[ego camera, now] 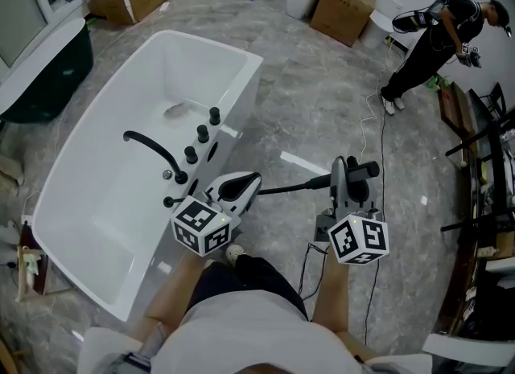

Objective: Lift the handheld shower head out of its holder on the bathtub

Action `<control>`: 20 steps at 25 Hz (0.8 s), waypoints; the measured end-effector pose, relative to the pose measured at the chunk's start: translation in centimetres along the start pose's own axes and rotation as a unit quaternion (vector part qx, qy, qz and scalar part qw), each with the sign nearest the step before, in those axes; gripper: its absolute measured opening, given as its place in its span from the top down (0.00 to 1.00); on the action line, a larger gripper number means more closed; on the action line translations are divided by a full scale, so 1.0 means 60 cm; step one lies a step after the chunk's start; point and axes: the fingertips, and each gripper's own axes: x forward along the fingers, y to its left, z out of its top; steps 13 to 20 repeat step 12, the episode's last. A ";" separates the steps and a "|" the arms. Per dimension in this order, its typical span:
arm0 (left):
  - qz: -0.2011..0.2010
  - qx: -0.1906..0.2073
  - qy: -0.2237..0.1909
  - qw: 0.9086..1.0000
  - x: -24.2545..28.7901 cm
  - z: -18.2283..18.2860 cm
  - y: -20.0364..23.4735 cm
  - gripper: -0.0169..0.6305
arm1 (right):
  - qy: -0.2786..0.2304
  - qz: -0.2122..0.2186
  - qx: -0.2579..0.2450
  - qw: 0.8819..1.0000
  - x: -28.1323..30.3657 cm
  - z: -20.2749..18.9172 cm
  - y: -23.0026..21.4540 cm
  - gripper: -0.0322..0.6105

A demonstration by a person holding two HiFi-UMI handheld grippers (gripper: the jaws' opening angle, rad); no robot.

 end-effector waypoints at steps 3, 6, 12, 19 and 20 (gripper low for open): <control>0.002 -0.001 -0.002 1.000 0.000 0.001 -0.004 0.95 | 0.000 0.003 0.000 1.000 -0.001 0.001 -0.002 0.76; 0.005 0.000 -0.002 1.000 -0.001 0.001 -0.003 0.95 | 0.001 0.005 -0.001 1.000 0.000 0.001 -0.002 0.77; 0.011 -0.001 -0.003 1.000 -0.009 -0.001 -0.009 0.95 | 0.001 0.006 0.000 1.000 -0.008 0.002 -0.002 0.76; 0.011 -0.001 -0.003 1.000 -0.009 -0.001 -0.009 0.95 | 0.001 0.006 0.000 1.000 -0.008 0.002 -0.002 0.76; 0.011 -0.001 -0.003 1.000 -0.009 -0.001 -0.009 0.95 | 0.001 0.006 0.000 1.000 -0.008 0.002 -0.002 0.76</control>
